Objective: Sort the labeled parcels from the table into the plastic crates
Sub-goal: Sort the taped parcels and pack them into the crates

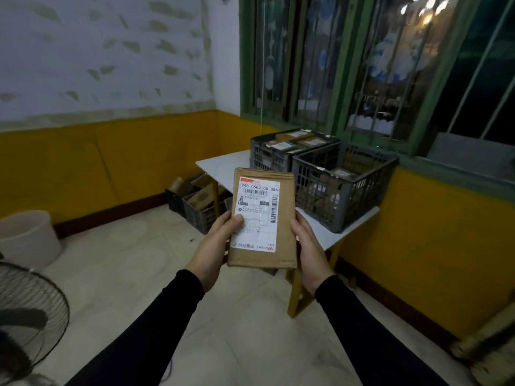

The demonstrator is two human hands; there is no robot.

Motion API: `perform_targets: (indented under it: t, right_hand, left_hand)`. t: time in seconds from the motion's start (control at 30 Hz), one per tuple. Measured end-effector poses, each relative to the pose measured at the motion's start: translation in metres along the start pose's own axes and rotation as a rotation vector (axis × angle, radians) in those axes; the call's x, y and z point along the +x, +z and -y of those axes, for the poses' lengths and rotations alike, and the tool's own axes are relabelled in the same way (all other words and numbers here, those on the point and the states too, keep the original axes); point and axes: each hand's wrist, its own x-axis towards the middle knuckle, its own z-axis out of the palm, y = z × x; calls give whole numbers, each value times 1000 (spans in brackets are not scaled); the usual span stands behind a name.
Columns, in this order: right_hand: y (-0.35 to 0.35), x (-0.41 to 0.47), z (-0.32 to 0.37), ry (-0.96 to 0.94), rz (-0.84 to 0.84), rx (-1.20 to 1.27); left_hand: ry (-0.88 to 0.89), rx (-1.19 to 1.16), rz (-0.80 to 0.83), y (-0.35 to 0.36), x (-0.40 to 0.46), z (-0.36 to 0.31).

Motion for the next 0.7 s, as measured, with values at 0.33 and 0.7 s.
perform_targets:
  t: [0.33, 0.7]
  right_hand:
    - [-14, 200, -6, -26, -73, -95]
    - [-37, 410, 1, -56, -313, -102]
  left_hand:
    - [53, -62, 123, -20, 224, -2]
    - [2, 8, 305, -16, 463, -26]
